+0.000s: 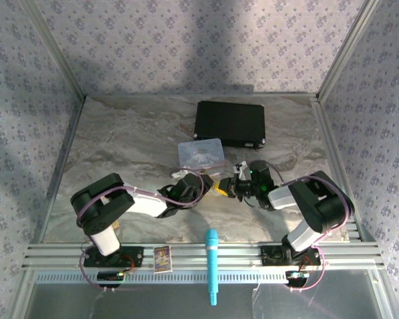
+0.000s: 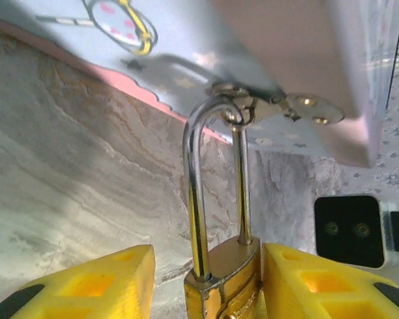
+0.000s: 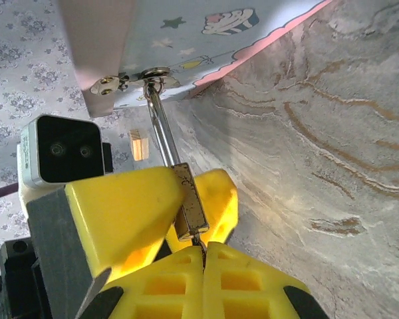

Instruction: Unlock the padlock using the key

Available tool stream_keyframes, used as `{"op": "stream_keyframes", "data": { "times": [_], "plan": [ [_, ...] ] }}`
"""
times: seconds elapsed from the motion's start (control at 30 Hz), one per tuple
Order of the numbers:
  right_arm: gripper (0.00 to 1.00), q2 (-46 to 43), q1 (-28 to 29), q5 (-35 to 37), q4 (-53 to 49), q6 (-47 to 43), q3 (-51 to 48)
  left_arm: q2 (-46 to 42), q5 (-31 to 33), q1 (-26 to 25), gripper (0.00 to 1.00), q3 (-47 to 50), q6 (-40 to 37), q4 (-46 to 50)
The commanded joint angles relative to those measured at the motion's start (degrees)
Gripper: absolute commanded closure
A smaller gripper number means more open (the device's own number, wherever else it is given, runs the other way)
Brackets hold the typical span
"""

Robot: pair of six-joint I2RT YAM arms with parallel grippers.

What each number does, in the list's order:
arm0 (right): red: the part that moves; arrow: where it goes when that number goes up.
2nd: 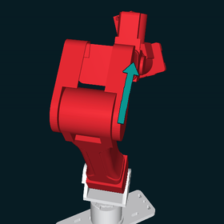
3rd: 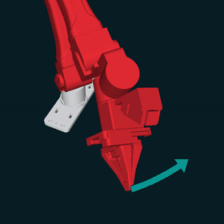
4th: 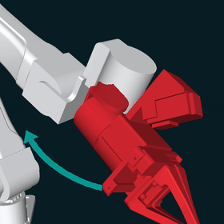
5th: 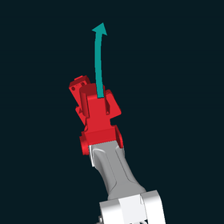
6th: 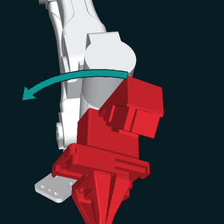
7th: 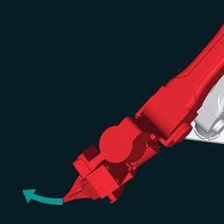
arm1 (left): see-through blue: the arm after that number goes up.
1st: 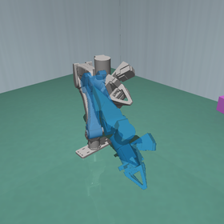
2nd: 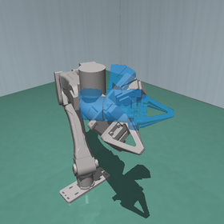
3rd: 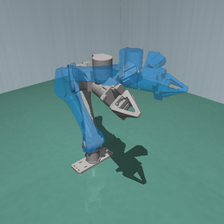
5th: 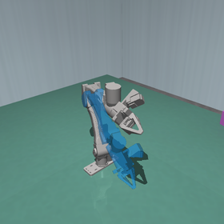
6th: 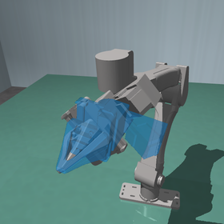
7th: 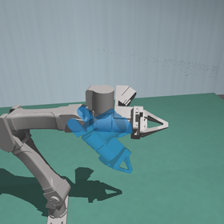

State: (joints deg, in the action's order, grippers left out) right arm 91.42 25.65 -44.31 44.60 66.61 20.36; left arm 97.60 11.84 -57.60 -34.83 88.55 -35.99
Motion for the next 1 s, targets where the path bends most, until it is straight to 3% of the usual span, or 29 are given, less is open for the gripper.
{"op": "stream_keyframes", "data": {
  "times": [0.0, 0.1, 0.33, 0.6, 0.67, 0.73, 0.97],
  "plan": [
    [1.0, 0.8, 0.2, 0.1, 2.3, -0.6, 0.1, 0.6, 0.7, 0.6, 0.62, 0.3, -1.8, -5.6],
    [1.0, 0.8, 0.2, 0.1, 2.2, -0.7, -0.1, 1.5, 1.1, 0.9, 0.68, 0.9, -1.6, -8.0],
    [1.0, 1.1, 0.2, 0.2, 2.9, -0.3, 0.7, 2.5, -0.6, 0.6, 1.0, 0.1, -2.3, -7.1],
    [0.98, 1.3, 0.3, 2.0, 2.1, 0.4, 3.5, 1.6, -1.3, -1.1, 1.0, 0.8, 0.4, -5.4],
    [0.81, 0.8, 0.3, 2.4, 0.1, -1.1, 3.9, 0.8, -1.0, -1.1, 1.0, 0.5, 0.6, -4.0],
    [0.7, -1.4, 0.3, 3.5, -6.0, -5.0, 3.9, -0.3, -1.3, -0.6, 1.0, -0.4, 1.2, 0.6],
    [0.6, -13.3, 2.3, 14.0, -37.3, -27.0, 6.2, -2.6, -2.4, 0.1, 1.0, -3.6, 2.2, 12.8]
  ]
}}
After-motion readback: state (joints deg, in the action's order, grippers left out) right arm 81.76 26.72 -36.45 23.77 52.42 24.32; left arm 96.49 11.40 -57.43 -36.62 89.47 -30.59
